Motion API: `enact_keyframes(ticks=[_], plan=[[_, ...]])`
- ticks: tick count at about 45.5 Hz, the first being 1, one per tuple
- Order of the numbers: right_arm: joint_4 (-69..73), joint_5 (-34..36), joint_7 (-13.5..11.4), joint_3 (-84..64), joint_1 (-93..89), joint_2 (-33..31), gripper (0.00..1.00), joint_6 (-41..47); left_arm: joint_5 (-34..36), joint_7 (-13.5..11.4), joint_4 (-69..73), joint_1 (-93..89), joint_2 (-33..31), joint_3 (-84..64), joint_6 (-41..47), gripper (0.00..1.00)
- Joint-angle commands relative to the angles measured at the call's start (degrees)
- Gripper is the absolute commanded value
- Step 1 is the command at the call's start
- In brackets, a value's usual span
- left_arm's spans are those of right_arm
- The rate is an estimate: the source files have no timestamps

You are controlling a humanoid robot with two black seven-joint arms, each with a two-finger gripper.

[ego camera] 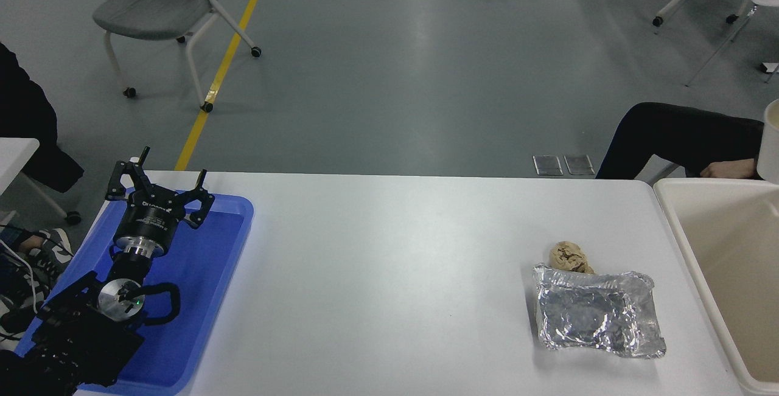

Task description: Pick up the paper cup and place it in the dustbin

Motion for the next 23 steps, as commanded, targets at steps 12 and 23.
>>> enact_keyframes(ticks=[12,23], plan=[[-24.1,-2.8,0.7,15.3,-27.7,-7.1,0.0,-11.5,0.0,-0.1,0.0,-0.1,0.0,0.0,0.0,1.0],[-37.1,-0.6,0.2,38.9,-50.9,-2.3,0.0,-17.8,0.0,-0.1,0.0,-0.1,-0.1,0.0,0.0,1.0]])
